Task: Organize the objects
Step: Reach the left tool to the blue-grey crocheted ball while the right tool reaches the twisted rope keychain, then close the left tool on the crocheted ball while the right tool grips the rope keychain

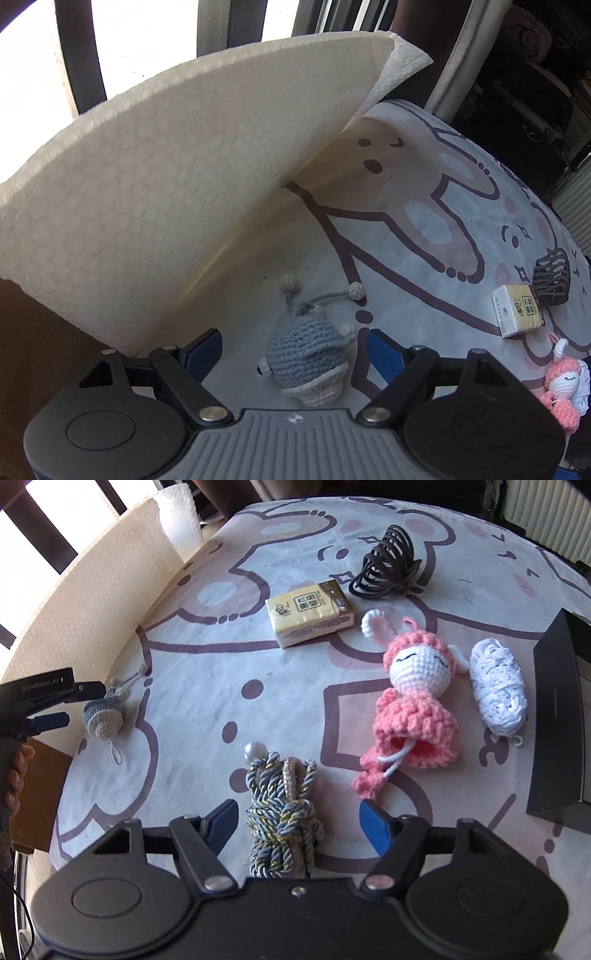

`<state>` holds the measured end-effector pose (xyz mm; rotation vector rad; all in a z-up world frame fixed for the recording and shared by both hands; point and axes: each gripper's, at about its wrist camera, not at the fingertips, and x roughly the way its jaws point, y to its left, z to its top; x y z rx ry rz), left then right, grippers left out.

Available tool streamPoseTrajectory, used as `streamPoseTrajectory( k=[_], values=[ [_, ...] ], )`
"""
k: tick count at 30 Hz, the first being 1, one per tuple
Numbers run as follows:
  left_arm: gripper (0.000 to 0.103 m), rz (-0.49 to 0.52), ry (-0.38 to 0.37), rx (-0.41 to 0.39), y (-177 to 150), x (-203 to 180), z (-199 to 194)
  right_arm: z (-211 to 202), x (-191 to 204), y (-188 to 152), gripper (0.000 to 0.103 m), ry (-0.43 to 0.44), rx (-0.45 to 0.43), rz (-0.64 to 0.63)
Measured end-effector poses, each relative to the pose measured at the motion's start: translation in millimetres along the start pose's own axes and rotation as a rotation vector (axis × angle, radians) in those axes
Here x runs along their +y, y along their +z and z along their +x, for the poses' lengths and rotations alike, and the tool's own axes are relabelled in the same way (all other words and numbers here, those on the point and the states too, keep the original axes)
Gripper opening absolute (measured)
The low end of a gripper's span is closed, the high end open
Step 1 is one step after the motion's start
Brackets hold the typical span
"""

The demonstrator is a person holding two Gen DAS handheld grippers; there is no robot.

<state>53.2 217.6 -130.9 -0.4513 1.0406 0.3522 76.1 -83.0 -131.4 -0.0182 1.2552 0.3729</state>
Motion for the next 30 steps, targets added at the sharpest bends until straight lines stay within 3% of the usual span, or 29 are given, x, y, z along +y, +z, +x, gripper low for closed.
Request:
streamPoseTrajectory(
  k=[8, 15, 16, 21, 30],
  values=[
    [0.071, -0.091, -0.035, 0.043, -2, 7, 13, 18, 9, -3, 0.066, -0.039, 0.049, -0.070],
    [0.057, -0.072, -0.022, 0.070, -3, 2, 18, 26, 16, -3, 0.053, -0.039, 0.076, -0.097],
    [0.056, -0.064, -0.022, 0.066, -3, 1, 18, 26, 16, -3, 0.047, -0.031, 0.080, -0.096],
    [0.055, 0.016, 0.007, 0.062, -6, -7, 11, 20, 22, -3, 0.045, -0.055, 0.069, -0.127],
    [0.054, 0.124, 0.004, 0.034, -12, -34, -18, -7, 12, 1, 0.042, -0.074, -0.007, -0.056]
  ],
)
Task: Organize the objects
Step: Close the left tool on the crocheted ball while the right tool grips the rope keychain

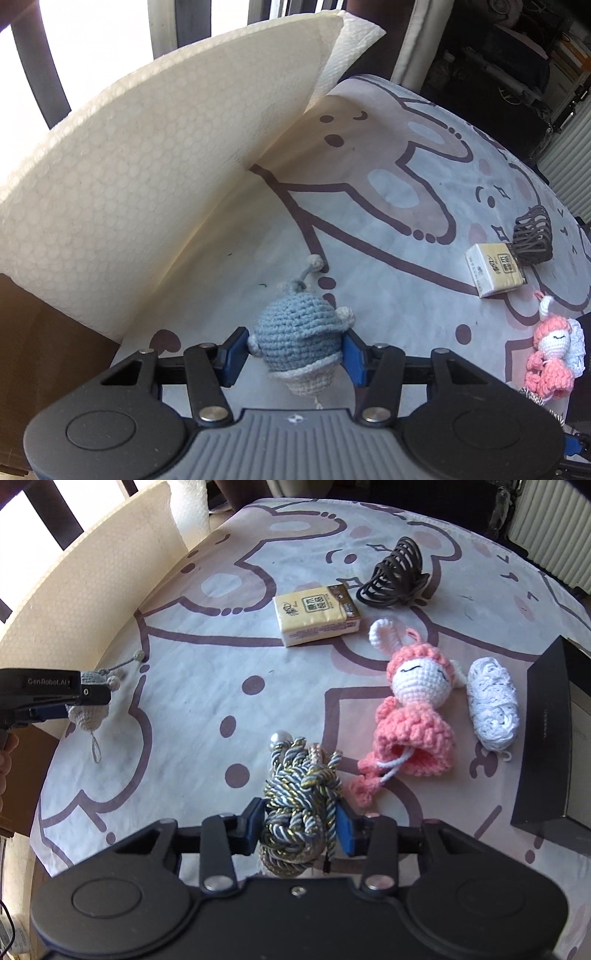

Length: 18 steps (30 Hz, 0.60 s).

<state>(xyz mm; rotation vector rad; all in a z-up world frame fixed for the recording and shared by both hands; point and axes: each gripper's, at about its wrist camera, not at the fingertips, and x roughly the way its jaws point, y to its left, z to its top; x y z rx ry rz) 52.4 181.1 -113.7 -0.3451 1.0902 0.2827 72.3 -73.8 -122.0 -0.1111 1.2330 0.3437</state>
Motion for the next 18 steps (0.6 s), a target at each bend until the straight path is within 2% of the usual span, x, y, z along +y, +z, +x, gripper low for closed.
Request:
streamPoseTrajectory(
  k=[18],
  values=[
    [0.054, 0.165, -0.003, -0.087, -12, -55, -72, -69, -28, -6, 0.042, 0.005, -0.168, 0.166]
  ],
)
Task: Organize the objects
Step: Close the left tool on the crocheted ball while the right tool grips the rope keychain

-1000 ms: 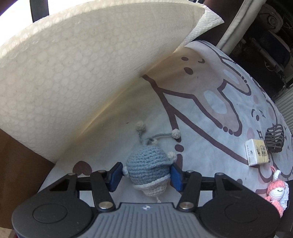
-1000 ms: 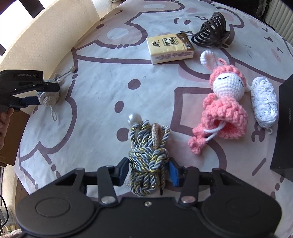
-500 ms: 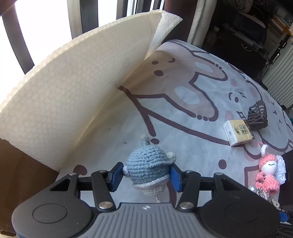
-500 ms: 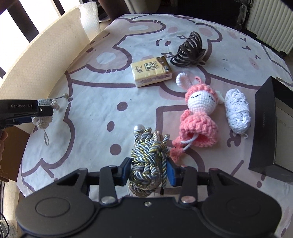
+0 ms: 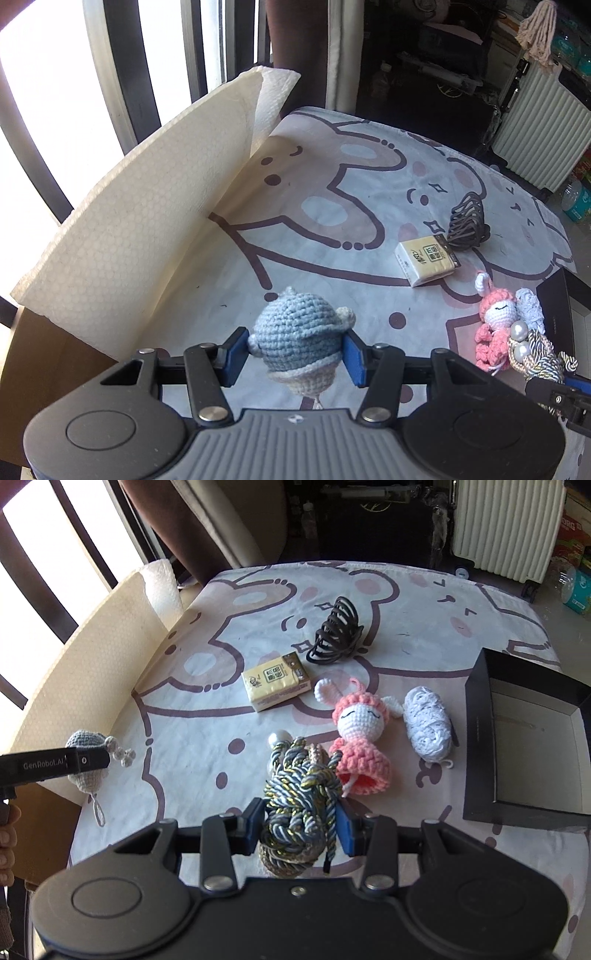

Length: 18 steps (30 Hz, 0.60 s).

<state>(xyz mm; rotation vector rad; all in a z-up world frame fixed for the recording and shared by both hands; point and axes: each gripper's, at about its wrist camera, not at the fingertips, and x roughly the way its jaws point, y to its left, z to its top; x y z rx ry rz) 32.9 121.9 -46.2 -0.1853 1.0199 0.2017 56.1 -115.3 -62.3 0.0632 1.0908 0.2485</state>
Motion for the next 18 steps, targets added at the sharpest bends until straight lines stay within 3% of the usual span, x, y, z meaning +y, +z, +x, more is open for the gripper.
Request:
streamPoseTrajectory(
  k=[7, 18],
  values=[
    [0.054, 0.053, -0.003, -0.043, 4, -17, -28, -29, -8, 4, 0.042, -0.009, -0.085, 0.055],
    [0.054, 0.125, -0.024, -0.111, 11, -47, -67, -73, -7, 11, 0.042, -0.031, -0.213, 0.033]
  ],
)
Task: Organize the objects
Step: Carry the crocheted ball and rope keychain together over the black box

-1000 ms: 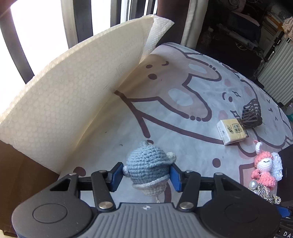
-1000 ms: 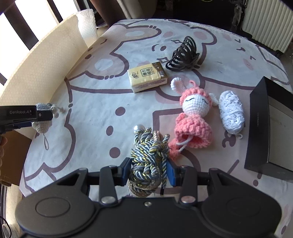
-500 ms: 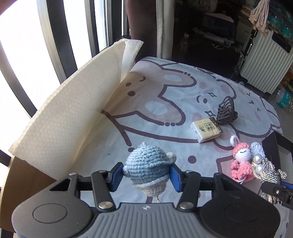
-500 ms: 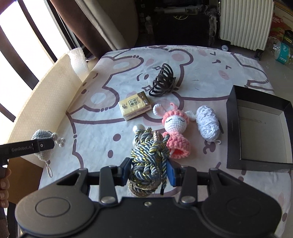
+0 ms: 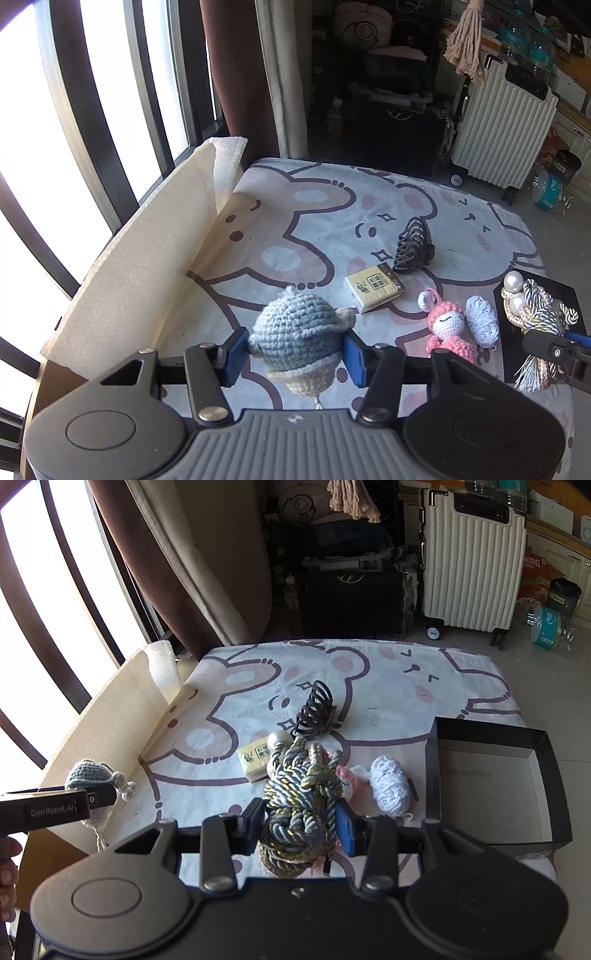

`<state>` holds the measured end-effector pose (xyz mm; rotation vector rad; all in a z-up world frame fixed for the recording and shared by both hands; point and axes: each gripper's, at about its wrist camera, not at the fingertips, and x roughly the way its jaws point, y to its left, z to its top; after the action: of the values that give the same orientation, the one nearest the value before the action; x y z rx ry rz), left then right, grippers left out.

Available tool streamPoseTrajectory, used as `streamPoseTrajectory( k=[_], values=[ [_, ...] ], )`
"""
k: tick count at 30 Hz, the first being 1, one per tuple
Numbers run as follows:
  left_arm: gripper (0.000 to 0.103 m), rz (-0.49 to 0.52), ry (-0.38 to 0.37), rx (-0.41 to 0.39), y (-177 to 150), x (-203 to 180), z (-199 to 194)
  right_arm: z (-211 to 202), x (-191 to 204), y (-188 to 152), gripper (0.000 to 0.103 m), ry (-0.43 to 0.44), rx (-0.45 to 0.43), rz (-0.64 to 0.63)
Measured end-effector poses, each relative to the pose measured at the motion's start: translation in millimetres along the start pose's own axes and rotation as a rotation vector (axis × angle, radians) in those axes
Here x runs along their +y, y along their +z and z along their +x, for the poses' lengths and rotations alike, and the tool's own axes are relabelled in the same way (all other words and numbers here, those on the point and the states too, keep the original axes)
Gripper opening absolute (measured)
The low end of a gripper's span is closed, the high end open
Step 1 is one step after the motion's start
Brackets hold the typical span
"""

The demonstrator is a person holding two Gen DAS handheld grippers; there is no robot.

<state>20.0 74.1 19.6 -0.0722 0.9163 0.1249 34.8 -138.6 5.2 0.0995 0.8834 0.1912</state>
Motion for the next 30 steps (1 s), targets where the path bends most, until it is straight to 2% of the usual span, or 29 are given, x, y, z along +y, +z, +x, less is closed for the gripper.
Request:
streamPoseTrajectory(
  k=[10, 16, 22, 30],
  values=[
    [0.054, 0.041, -0.046, -0.039, 12, -33, -20, -21, -13, 6, 0.042, -0.025, -0.084, 0.025],
    [0.054, 0.092, -0.039, -0.068, 18, -56, -28, -28, -22, 7, 0.042, -0.042, -0.119, 0.029],
    [0.054, 0.154, -0.011, -0.129, 12, -75, -36, -32, -32, 7, 0.042, -0.074, -0.143, 0.029],
    [0.054, 0.115, -0.040, -0.103, 5, -74, -27, -33, -44, 5, 0.042, -0.088, -0.145, 0.036]
  ],
)
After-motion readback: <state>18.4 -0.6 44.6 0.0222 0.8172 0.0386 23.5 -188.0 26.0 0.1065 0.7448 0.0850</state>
